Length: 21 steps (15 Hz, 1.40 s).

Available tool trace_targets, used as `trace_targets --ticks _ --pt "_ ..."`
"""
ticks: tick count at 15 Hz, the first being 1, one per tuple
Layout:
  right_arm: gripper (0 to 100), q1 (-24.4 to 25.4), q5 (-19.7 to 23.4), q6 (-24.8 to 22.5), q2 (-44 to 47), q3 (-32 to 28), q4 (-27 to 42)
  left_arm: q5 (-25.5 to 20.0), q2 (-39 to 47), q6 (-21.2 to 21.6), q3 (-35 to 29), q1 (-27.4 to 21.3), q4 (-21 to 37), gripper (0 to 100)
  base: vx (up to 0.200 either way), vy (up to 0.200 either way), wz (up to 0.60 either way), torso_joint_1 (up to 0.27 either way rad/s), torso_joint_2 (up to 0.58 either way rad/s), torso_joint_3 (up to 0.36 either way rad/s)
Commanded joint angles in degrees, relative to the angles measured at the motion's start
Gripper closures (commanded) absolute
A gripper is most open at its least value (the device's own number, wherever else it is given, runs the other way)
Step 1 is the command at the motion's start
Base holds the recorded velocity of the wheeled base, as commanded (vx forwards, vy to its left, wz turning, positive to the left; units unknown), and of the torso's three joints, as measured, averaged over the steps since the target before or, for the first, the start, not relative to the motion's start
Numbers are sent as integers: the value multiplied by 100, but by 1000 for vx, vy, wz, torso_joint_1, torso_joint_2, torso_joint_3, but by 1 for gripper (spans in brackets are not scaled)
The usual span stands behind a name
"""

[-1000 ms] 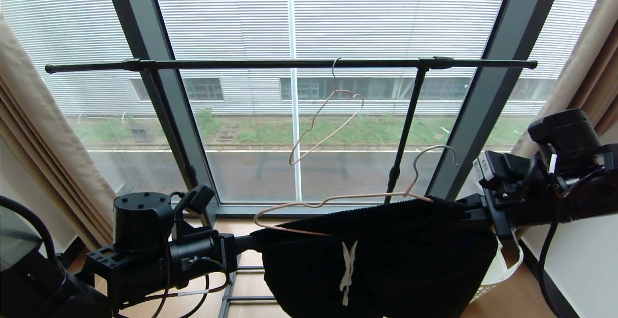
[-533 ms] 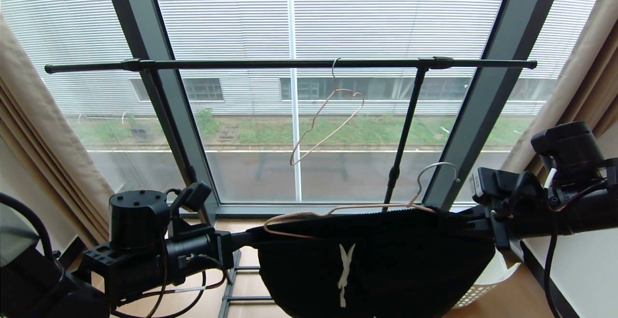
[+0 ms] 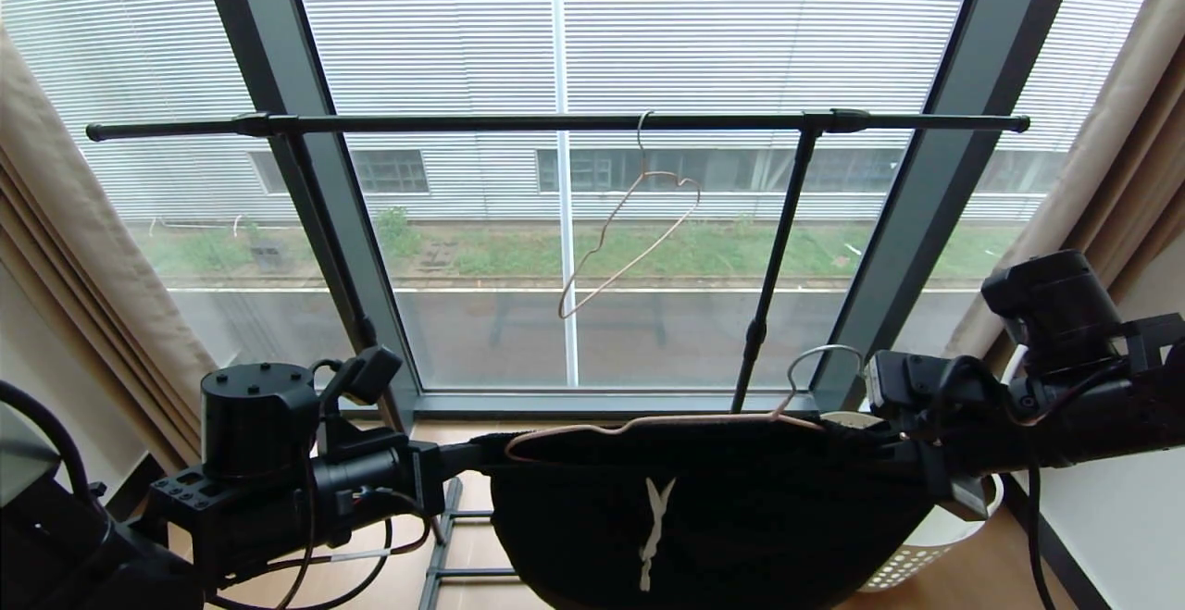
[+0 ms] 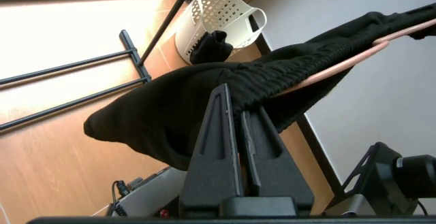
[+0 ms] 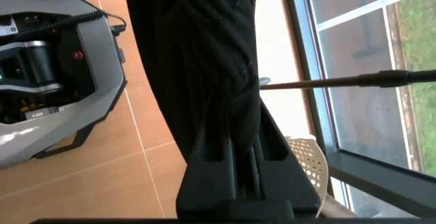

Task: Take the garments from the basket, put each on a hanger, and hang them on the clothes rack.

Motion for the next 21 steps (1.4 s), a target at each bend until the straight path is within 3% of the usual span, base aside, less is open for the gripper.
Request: trace_targets --ticks 1,10,13,14,15,16,17,19,21 --pt "100 67 -129 -2 168 -5 -1 -1 -32 -1 19 -7 -4 100 0 0 0 0 0 0" --pt "100 383 -595 42 511 -58 -27 8 -234 -1 54 -69 14 100 0 0 0 0 0 0" --pt "100 418 -603 77 511 -5 -247 219 -339 34 -61 -192 137 100 0 0 0 0 0 0" --pt "100 418 -612 121 529 -5 -273 430 -621 193 -368 -245 779 100 0 0 0 0 0 0" --pt "100 418 -612 121 529 -5 -273 430 -621 193 -368 -245 779 100 0 0 0 0 0 0" --pt "100 418 -612 192 581 4 -423 896 -964 210 -1001 -456 2079 100 0 0 0 0 0 0" --pt "100 418 -612 200 573 39 -493 1098 -1051 228 -1493 -614 2835 100 0 0 0 0 0 0" --pt "100 418 -612 236 581 48 -616 1194 -1095 492 -2082 -772 3591 100 0 0 0 0 0 0" --pt "100 418 -612 332 590 48 -774 1607 -1087 702 -2592 -1089 4400 100 0 0 0 0 0 0"
